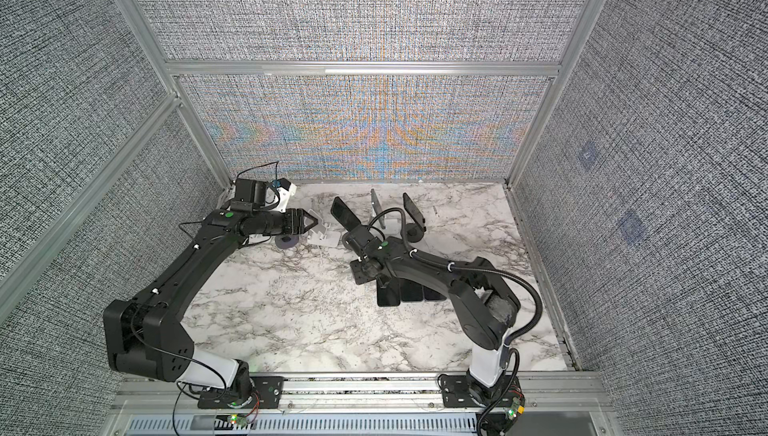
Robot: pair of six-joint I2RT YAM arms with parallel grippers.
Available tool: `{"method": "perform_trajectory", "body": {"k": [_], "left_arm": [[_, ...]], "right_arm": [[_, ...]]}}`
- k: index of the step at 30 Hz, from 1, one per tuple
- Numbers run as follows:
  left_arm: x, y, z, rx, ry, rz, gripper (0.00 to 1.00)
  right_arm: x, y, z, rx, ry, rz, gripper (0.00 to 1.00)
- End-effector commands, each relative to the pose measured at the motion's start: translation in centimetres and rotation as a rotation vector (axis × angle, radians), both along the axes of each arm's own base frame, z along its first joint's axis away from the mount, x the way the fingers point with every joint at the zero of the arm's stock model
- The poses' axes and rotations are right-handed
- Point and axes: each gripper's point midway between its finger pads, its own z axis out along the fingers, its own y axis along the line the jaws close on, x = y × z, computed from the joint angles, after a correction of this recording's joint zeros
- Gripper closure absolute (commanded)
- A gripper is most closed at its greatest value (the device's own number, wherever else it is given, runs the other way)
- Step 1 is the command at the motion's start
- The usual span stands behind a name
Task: Remove the phone from the phone stand
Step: 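Open the right gripper to release the phone onto the table, then lift the right gripper off the phones while the left gripper reaches the next stand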
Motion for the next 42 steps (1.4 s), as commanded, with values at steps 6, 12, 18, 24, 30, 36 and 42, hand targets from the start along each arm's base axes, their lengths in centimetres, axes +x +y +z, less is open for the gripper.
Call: {"method": "perform_trajectory", "body": {"k": [6, 12, 18, 24, 30, 36, 42], "left_arm": [[1.3, -2.6, 0.5, -0.033, -0.029, -0.058, 0.32], [3.3, -3.5, 0.4, -0.027, -0.082, -0.02, 0.31], [5.8, -4.9, -0.2, -0.025, -0.081, -0.004, 0.32], [7.8, -6.5, -2.0, 0.031, -0.06, 0.004, 0.4], [8.9, -7.9, -3.8, 0.059, -0.04, 0.002, 0.49], [9.3, -8.4, -4.6, 0.079, -0.031, 0.005, 0.68], [9.2, -8.2, -5.3, 0.111, -0.019, 0.014, 0.89]], "right_arm": [[-3.6, -7.0, 1.5, -0.046, 0.031, -0.076, 0.51], [-6.1, -10.8, 0.8, -0.006, 0.057, -0.143, 0.51], [-7.7, -12.7, 0.3, -0.001, 0.06, -0.168, 0.5], [-8.3, -14.0, -0.3, -0.014, 0.047, -0.194, 0.5], [-8.9, -15.7, -0.4, -0.04, 0.036, -0.211, 0.5], [-9.4, -17.0, -0.6, -0.037, 0.032, -0.239, 0.5], [-9.8, -17.8, -0.6, -0.039, 0.034, -0.254, 0.5]]}}
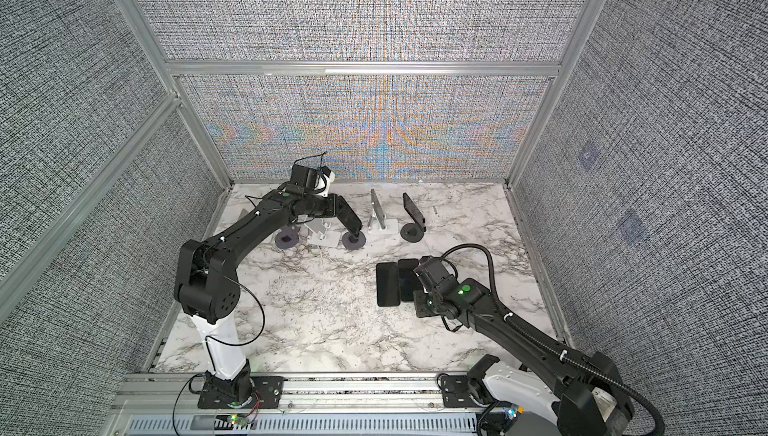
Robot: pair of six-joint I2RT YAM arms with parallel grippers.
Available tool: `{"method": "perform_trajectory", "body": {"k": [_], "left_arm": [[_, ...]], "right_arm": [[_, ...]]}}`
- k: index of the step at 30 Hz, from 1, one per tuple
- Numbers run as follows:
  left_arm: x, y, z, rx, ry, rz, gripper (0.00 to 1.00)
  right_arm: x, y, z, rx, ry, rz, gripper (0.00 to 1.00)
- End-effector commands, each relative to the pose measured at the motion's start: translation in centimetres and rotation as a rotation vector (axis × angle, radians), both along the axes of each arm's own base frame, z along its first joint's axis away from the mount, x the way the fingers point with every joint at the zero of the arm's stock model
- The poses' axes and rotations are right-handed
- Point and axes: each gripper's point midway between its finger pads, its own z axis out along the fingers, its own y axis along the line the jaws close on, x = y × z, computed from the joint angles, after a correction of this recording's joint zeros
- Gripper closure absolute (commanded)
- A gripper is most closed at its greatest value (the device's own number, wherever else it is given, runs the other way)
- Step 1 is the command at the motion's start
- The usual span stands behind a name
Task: Remove the phone from the phone stand
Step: 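Lift the right gripper off the phones while the left gripper reaches the next stand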
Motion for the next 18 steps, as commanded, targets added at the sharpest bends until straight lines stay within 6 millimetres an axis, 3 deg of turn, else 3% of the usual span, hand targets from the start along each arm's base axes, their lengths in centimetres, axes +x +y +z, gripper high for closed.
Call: {"method": "perform_trajectory", "body": {"k": [1, 8, 18], "left_arm": [[0.0, 0.3, -0.5, 0.029, 0.01, 0.01, 0.91], [0.0, 0.1, -0.1, 0.019, 0.009, 0.006, 0.97], [-0.2, 0.1, 3.7, 0.027, -0.052, -0.033, 1.0]], "right_arm": [[-0.3, -0.6, 0.0, -0.02, 0.004, -0.005, 0.5], [-0.3, -0.9, 0.5, -0.02, 0.001, -0.01, 0.5], [-0.3, -0.9, 1.9, -0.02, -0.011, 0.004, 0.49]]}}
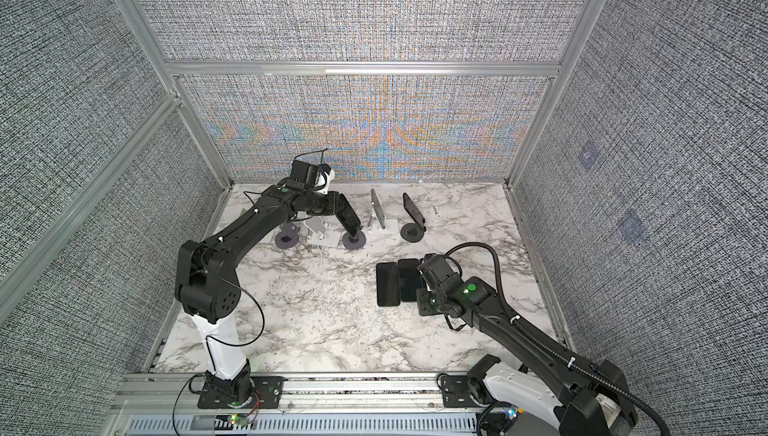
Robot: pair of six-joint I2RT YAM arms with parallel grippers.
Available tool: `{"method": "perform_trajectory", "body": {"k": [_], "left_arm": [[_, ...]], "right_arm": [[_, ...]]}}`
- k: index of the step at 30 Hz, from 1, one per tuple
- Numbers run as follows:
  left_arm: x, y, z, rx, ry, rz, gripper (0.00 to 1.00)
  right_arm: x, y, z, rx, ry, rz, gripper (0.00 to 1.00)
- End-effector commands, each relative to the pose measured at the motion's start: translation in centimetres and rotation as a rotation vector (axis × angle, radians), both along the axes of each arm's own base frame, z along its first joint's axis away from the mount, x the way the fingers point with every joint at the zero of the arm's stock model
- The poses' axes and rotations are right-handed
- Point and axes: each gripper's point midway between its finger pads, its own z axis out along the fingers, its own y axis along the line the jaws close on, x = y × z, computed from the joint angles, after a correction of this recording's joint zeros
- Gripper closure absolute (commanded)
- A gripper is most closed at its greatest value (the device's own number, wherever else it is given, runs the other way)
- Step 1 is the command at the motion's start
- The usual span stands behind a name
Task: Remove the phone from the phone stand
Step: 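Lift the right gripper off the phones while the left gripper reaches the next stand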
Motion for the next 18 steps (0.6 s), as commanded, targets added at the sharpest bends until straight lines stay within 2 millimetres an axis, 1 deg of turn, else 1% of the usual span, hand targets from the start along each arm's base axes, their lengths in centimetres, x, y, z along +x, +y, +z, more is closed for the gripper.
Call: {"method": "perform_trajectory", "body": {"k": [1, 6, 8, 12, 15, 16, 18], "left_arm": [[-0.2, 0.0, 2.3, 0.002, -0.05, -0.033, 1.0], [-1.1, 0.3, 5.4, 0.004, -0.095, -0.06, 1.0], [-1.7, 0.6, 6.7, 0.008, -0.112, -0.064, 1.0], [-3.6, 1.6, 9.1, 0.021, -0.137, -0.073, 1.0], [-5.6, 2.4, 10.7, 0.026, -0.146, -0.086, 1.0], [-6.3, 2.5, 11.0, 0.019, -0.15, -0.102, 1.0], [-7.5, 2.5, 11.2, 0.002, -0.145, -0.127, 1.0]], "right_arm": [[-0.5, -0.6, 0.4, -0.021, 0.001, 0.005, 0.49], [-1.0, -0.5, 1.3, 0.016, -0.017, 0.015, 0.49], [-0.8, -0.1, 1.8, 0.032, -0.031, 0.034, 0.49], [0.2, 0.7, 3.2, 0.022, -0.051, 0.081, 0.49], [1.1, 1.8, 4.0, 0.042, -0.074, 0.104, 0.49], [1.3, 2.5, 4.2, 0.074, -0.08, 0.115, 0.48], [1.7, 4.0, 4.6, 0.144, -0.098, 0.149, 0.48]]}}
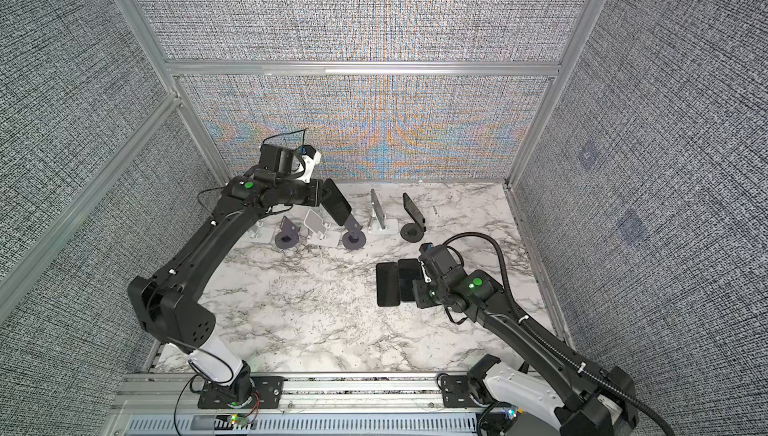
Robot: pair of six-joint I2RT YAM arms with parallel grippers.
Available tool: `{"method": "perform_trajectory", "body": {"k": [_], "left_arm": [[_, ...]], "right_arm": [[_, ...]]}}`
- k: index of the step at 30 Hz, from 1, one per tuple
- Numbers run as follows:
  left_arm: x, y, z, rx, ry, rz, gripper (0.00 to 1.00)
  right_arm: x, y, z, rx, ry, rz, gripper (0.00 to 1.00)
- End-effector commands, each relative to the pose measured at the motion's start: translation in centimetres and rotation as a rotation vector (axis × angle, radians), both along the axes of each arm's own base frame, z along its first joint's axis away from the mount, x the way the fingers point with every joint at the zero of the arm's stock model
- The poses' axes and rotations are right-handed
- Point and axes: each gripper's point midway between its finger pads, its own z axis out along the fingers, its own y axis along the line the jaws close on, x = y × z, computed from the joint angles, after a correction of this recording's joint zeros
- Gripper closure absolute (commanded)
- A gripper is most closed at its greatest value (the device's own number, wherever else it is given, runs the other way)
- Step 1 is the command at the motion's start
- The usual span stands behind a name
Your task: Remove the phone from the phone stand
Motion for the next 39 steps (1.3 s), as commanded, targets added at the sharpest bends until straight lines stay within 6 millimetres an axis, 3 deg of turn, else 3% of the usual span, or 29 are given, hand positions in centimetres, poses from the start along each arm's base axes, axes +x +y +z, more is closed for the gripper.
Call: {"method": "perform_trajectory", "body": {"k": [1, 12, 13, 21, 25, 30, 39], "left_arm": [[-2.1, -0.1, -0.2, -0.016, 0.032, -0.068, 1.0], [-8.9, -3.3, -6.6, -0.232, 0.399, -0.305, 1.0], [-9.3, -3.4, -7.1, -0.248, 0.427, -0.321, 1.0], [-11.4, -4.9, -12.0, -0.375, 0.627, -0.406, 1.0], [-11.9, -5.1, -12.7, -0.398, 0.673, -0.429, 1.0], [-12.0, -5.3, -12.4, -0.418, 0.673, -0.441, 1.0], [-12.1, -5.4, -12.7, -0.423, 0.686, -0.448, 1.0]], "right_arm": [[0.7, 2.8, 1.0, 0.113, -0.033, 0.08, 0.48], [0.7, 5.6, 2.4, 0.0, -0.079, 0.14, 0.41], [1.0, 6.3, 3.5, 0.009, -0.102, 0.148, 0.4], [1.5, 10.9, 3.3, -0.025, -0.108, 0.268, 0.13], [2.2, 13.1, 2.8, -0.037, -0.093, 0.321, 0.06], [3.3, 15.1, 2.1, -0.038, -0.096, 0.352, 0.05], [3.9, 17.2, 0.6, -0.006, -0.067, 0.369, 0.14]]}}
